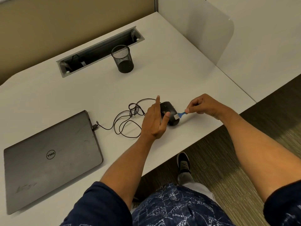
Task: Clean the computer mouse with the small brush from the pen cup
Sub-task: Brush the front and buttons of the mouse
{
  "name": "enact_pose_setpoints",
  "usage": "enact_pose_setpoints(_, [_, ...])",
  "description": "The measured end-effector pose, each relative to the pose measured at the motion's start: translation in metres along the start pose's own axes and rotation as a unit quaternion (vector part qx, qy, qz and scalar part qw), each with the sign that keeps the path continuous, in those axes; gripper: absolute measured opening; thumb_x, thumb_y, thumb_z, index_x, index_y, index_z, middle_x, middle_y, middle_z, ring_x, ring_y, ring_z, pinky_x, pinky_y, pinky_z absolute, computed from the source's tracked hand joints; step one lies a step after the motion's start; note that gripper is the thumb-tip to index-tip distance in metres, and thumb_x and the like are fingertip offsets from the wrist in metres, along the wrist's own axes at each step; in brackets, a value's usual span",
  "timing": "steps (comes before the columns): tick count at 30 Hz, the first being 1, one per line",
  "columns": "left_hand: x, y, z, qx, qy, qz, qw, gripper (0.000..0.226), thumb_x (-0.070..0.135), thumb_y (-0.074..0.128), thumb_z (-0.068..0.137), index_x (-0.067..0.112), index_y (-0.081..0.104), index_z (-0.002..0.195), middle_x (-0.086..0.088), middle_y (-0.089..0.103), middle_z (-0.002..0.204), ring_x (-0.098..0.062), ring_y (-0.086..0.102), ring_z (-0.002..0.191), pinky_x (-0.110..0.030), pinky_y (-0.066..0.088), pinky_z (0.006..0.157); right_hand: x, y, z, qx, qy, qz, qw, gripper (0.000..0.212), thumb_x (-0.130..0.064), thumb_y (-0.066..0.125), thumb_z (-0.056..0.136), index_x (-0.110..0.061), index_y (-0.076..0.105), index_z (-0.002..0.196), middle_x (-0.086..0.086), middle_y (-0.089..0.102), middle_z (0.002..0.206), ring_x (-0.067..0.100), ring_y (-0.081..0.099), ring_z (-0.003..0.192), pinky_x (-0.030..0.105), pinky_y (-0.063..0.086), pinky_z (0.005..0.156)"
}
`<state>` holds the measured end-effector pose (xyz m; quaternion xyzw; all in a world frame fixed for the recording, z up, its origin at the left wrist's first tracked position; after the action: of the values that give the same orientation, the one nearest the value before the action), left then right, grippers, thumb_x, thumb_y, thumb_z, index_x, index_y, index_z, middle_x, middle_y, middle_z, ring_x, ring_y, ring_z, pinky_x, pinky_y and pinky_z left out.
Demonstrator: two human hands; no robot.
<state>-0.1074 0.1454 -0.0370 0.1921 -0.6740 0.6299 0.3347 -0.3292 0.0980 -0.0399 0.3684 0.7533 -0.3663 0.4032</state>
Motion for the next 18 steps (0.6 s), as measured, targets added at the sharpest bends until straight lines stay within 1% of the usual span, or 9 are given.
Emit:
enact_pose_setpoints(2, [0.000, 0.000, 0.000, -0.006, 0.000, 0.002, 1.000, 0.091, 0.067, 0.029, 0.093, 0.011, 0.009, 0.162, -0.013, 0.049, 0.147, -0.024, 0.048, 0.127, -0.031, 0.037, 0.104, 0.004, 0.006, 0.000, -0.027, 0.021, -0.055, 0.998, 0.001, -0.015, 0.084, 0.080, -0.016, 0.085, 0.080, 0.000, 0.077, 0.075, -0.004, 0.058, 0.063, 0.020, 0.042, 0.064])
enact_pose_setpoints(4, [0.001, 0.000, 0.001, -0.013, 0.005, 0.006, 1.000, 0.096, 0.066, 0.040, 0.090, 0.011, 0.009, 0.162, -0.014, 0.049, 0.144, -0.023, 0.048, 0.125, -0.029, 0.035, 0.102, 0.008, 0.008, -0.003, -0.044, 0.044, -0.074, 0.995, 0.003, -0.012, 0.084, 0.079, -0.015, 0.085, 0.079, 0.002, 0.079, 0.079, -0.001, 0.059, 0.066, 0.023, 0.042, 0.066])
enact_pose_setpoints(7, [0.002, 0.000, 0.000, -0.021, 0.026, 0.017, 0.999, 0.101, 0.052, 0.058, 0.083, 0.008, 0.011, 0.161, -0.015, 0.047, 0.145, -0.025, 0.048, 0.125, -0.035, 0.041, 0.105, 0.007, 0.002, -0.003, -0.008, 0.017, 0.023, 1.000, 0.005, -0.012, 0.081, 0.082, -0.015, 0.084, 0.079, 0.008, 0.076, 0.077, 0.009, 0.051, 0.063, 0.020, 0.040, 0.055])
enact_pose_setpoints(9, [0.002, 0.000, 0.000, -0.028, 0.034, 0.028, 0.999, 0.104, 0.044, 0.063, 0.077, 0.007, 0.013, 0.161, -0.015, 0.043, 0.150, -0.027, 0.047, 0.129, -0.038, 0.042, 0.108, 0.002, 0.001, -0.001, 0.016, -0.010, 0.047, 0.999, 0.006, -0.021, 0.082, 0.082, -0.016, 0.084, 0.083, 0.005, 0.073, 0.074, 0.006, 0.049, 0.060, 0.017, 0.040, 0.054])
enact_pose_setpoints(11, [0.002, 0.000, 0.000, -0.031, 0.037, 0.036, 0.998, 0.107, 0.042, 0.065, 0.074, 0.007, 0.013, 0.161, -0.015, 0.041, 0.154, -0.028, 0.046, 0.132, -0.037, 0.040, 0.109, -0.002, 0.008, 0.001, 0.015, -0.016, 0.013, 1.000, 0.009, -0.027, 0.083, 0.081, -0.019, 0.085, 0.085, 0.002, 0.072, 0.074, 0.003, 0.052, 0.062, 0.018, 0.042, 0.059])
enact_pose_setpoints(13, [0.003, 0.000, -0.001, -0.034, 0.036, 0.037, 0.998, 0.107, 0.040, 0.066, 0.073, 0.008, 0.013, 0.161, -0.014, 0.041, 0.154, -0.028, 0.045, 0.133, -0.038, 0.041, 0.109, -0.005, 0.015, 0.003, -0.006, -0.008, -0.044, 0.999, 0.004, -0.023, 0.083, 0.081, -0.021, 0.085, 0.084, 0.000, 0.078, 0.081, 0.003, 0.063, 0.073, 0.022, 0.045, 0.073])
enact_pose_setpoints(15, [0.004, -0.001, -0.002, -0.037, 0.029, 0.030, 0.998, 0.106, 0.037, 0.064, 0.073, 0.009, 0.013, 0.161, -0.014, 0.041, 0.154, -0.029, 0.045, 0.134, -0.042, 0.041, 0.111, -0.005, 0.019, 0.002, -0.042, 0.004, -0.083, 0.996, 0.003, -0.019, 0.084, 0.079, -0.020, 0.085, 0.081, -0.002, 0.080, 0.082, 0.000, 0.069, 0.079, 0.025, 0.044, 0.080])
enact_pose_setpoints(17, [0.005, -0.002, -0.003, -0.039, 0.022, 0.023, 0.999, 0.105, 0.037, 0.059, 0.072, 0.010, 0.012, 0.161, -0.015, 0.042, 0.153, -0.030, 0.045, 0.134, -0.044, 0.041, 0.111, -0.007, 0.018, 0.001, -0.043, 0.004, -0.083, 0.996, 0.006, -0.025, 0.085, 0.076, -0.020, 0.085, 0.080, -0.002, 0.079, 0.080, -0.002, 0.067, 0.073, 0.024, 0.044, 0.076])
enact_pose_setpoints(18, [0.005, -0.003, -0.003, -0.039, 0.020, 0.020, 0.999, 0.103, 0.037, 0.058, 0.073, 0.009, 0.012, 0.161, -0.015, 0.042, 0.153, -0.031, 0.044, 0.134, -0.044, 0.041, 0.111, -0.010, 0.014, 0.001, -0.021, -0.005, -0.064, 0.998, 0.013, -0.031, 0.085, 0.073, -0.021, 0.085, 0.081, -0.001, 0.078, 0.078, -0.002, 0.063, 0.068, 0.022, 0.044, 0.070])
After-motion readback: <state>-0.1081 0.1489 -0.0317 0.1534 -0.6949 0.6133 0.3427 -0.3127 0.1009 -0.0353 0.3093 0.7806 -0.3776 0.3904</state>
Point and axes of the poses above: each hand's wrist, its own z-axis towards the middle knuckle, its own y-axis out of the palm, x = y × z, the point moved 7 cm from there along z, towards the middle knuckle
